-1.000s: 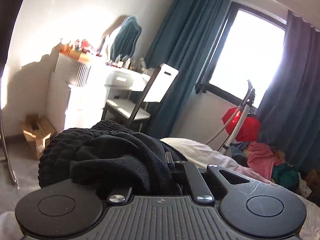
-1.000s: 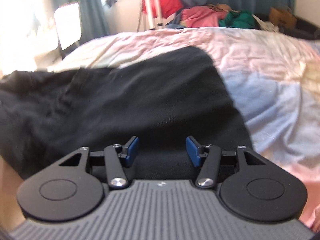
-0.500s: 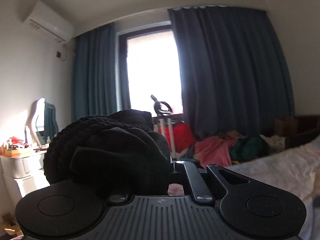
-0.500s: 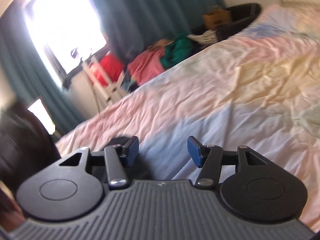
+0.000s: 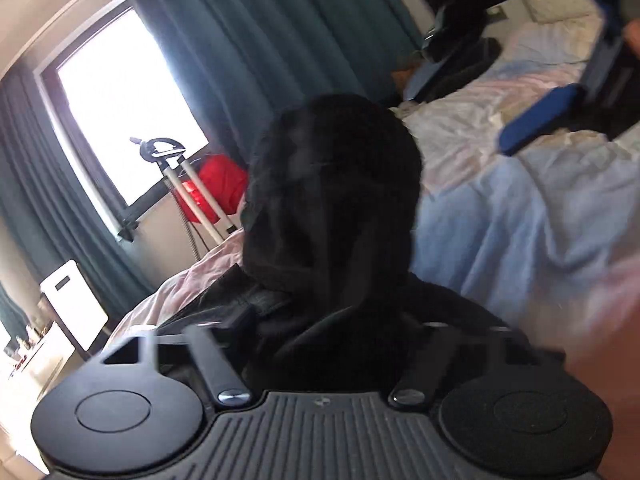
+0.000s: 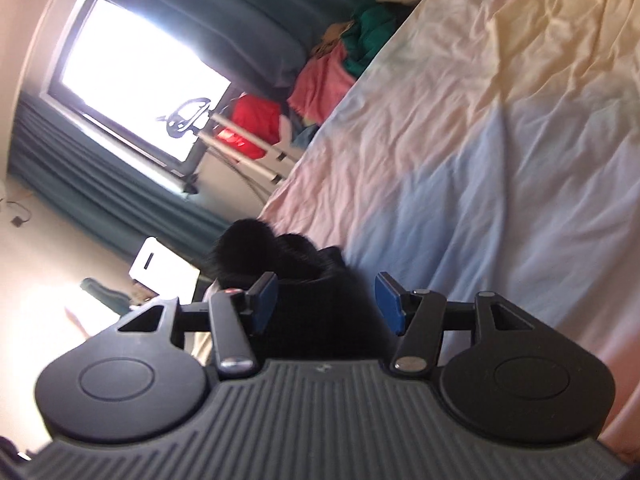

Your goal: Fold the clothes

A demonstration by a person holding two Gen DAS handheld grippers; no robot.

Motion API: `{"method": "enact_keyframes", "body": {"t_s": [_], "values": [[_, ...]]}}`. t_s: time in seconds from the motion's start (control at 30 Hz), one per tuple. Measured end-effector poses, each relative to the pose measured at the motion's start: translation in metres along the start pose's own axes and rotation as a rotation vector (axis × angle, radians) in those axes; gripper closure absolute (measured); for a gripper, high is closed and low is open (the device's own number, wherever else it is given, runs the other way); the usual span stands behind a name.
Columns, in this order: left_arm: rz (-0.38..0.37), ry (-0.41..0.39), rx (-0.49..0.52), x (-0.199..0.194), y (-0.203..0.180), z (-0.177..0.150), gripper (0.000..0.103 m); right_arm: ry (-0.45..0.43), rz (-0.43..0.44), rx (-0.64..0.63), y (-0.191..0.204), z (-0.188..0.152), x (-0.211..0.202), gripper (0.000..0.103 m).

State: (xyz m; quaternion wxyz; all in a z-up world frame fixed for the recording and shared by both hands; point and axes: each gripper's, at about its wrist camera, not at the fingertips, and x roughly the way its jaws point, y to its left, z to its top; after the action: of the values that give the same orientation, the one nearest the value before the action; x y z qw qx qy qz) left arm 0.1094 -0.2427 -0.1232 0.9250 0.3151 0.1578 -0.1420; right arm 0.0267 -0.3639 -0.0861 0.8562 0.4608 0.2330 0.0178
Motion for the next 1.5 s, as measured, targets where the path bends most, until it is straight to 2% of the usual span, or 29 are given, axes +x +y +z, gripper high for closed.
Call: {"method": "enact_keyframes", "body": {"t_s": [0.1, 0.13, 0.17, 0.23, 0.37, 0.43, 0.5, 0.63, 0.73, 0.8, 0.87, 0.9, 0.93, 0.97, 1.0, 1.13, 1.2, 1.27, 1.37, 1.43, 1.5], "values": [[-0.037, 0.010, 0.015, -0.012, 0.018, -0.010, 0.019, 0.027, 0.019, 0.013, 0.002, -0.003, 0.007, 0.043], [-0.042, 0.020, 0.019, -0.014, 0.024, -0.014, 0.019, 0.037, 0.022, 0.025, 0.001, -0.005, 0.010, 0.038], [-0.041, 0.025, 0.023, -0.017, 0.032, -0.021, 0.019, 0.046, 0.024, 0.045, -0.001, -0.006, 0.012, 0.025], [-0.021, 0.019, 0.025, -0.027, 0.055, -0.047, 0.018, 0.062, 0.025, 0.081, -0.006, -0.008, 0.017, 0.017], [0.027, 0.045, -0.030, -0.040, 0.072, -0.077, 0.016, 0.108, -0.028, 0.135, -0.015, -0.017, 0.034, 0.017], [0.070, 0.072, -0.029, -0.041, 0.073, -0.084, 0.018, 0.103, -0.031, 0.143, -0.015, -0.021, 0.039, 0.017], [0.079, 0.093, -0.039, -0.042, 0.076, -0.091, 0.018, 0.099, -0.034, 0.152, -0.015, -0.024, 0.043, 0.017], [0.108, 0.064, -0.090, -0.040, 0.089, -0.094, 0.018, 0.090, -0.040, 0.169, -0.014, -0.031, 0.052, 0.017], [0.135, 0.054, -0.169, -0.038, 0.095, -0.091, 0.017, 0.083, -0.044, 0.182, -0.014, -0.036, 0.058, 0.018], [0.145, 0.056, -0.222, -0.040, 0.101, -0.090, 0.017, 0.067, -0.081, 0.152, -0.013, -0.037, 0.066, 0.021], [0.146, 0.062, -0.325, -0.044, 0.115, -0.090, 0.017, 0.045, -0.115, 0.113, -0.014, -0.040, 0.070, 0.039], [0.163, 0.062, -0.388, -0.047, 0.126, -0.091, 0.019, 0.038, -0.123, 0.101, -0.014, -0.042, 0.072, 0.040], [0.181, 0.061, -0.451, -0.050, 0.137, -0.093, 0.019, 0.032, -0.128, 0.086, -0.013, -0.044, 0.073, 0.049], [0.198, 0.060, -0.515, -0.054, 0.148, -0.094, 0.018, 0.027, -0.112, 0.058, -0.008, -0.047, 0.069, 0.058], [0.208, 0.059, -0.582, -0.057, 0.159, -0.097, 0.018, 0.019, -0.089, 0.029, -0.002, -0.049, 0.064, 0.062], [0.239, 0.067, -0.816, -0.066, 0.198, -0.117, 0.018, -0.032, 0.138, -0.140, 0.043, -0.061, 0.024, 0.066], [0.251, 0.078, -0.883, -0.074, 0.208, -0.128, 0.018, -0.021, 0.112, -0.255, 0.061, -0.071, 0.018, 0.066], [0.231, 0.112, -0.933, -0.071, 0.215, -0.134, 0.018, 0.006, 0.017, -0.297, 0.060, -0.081, 0.021, 0.066], [0.198, 0.191, -0.940, -0.075, 0.209, -0.151, 0.014, 0.071, -0.153, -0.248, 0.033, -0.091, 0.030, 0.065], [0.199, 0.231, -0.916, -0.075, 0.203, -0.159, 0.013, 0.095, -0.179, -0.161, 0.012, -0.093, 0.031, 0.066], [0.199, 0.247, -0.913, -0.075, 0.198, -0.164, 0.011, 0.090, -0.168, -0.117, 0.005, -0.093, 0.031, 0.066]]}}
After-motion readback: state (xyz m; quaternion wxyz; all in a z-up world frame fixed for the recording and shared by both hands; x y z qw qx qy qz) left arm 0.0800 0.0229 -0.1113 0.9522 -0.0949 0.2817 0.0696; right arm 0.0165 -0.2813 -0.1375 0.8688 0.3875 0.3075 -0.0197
